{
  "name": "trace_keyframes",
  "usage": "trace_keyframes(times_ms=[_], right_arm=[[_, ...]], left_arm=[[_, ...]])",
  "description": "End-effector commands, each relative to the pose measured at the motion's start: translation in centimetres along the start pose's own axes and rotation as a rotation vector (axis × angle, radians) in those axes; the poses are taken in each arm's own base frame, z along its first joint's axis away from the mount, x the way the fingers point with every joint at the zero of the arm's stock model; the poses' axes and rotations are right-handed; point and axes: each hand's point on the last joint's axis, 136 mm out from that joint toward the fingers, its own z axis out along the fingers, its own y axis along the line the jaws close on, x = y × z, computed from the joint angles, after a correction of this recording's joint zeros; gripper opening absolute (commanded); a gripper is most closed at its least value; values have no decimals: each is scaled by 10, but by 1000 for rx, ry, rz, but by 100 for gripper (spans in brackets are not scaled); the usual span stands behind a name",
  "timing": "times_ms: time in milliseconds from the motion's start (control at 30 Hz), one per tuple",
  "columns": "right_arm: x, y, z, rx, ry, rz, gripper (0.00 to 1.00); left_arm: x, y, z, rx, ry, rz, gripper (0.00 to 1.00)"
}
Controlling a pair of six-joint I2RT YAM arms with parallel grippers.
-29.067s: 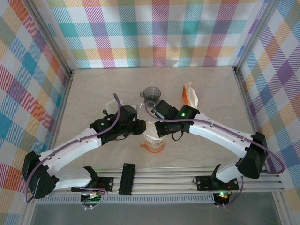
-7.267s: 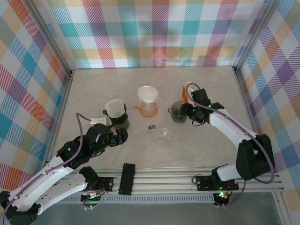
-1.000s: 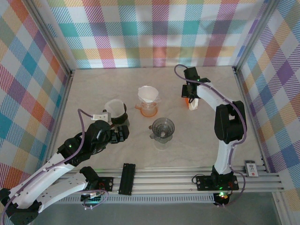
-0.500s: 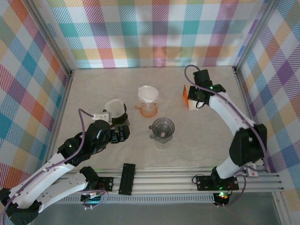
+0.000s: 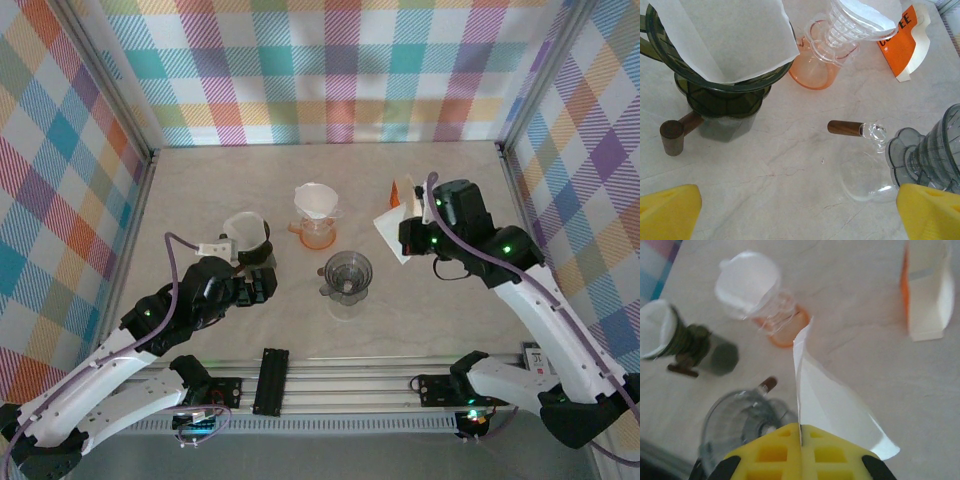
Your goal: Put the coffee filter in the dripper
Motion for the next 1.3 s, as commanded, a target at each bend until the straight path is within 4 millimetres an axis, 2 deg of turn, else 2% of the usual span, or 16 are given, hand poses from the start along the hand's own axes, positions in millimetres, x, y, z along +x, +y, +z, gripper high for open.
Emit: trace_keyframes(times_ms=[0,133,267,567,733,1000,1267], right_arm=[[28,20,-18,-84,162,-31,0],[36,40,-29,-139,264,-51,0],[43,49,-25,-100,371,-91,0],[53,56,3,45,558,-219,0],[51,77,18,33,589,-276,1],[62,99,50,10,661,-328,2],[76,105,80,-11,688,-315,2]], left_arm=[[-8,-4,-5,19,-18,-1,100],[-6,-3,-5,20,-19,-5,100],[-5,-1,-6,23,-23,-10,100],[-5,-4,-5,45,-28,-20,100],[-2,-5,-5,58,-27,-27,100],[-2,-8,-7,84,-29,-28,100],[-1,-11,-5,102,-24,-34,100]])
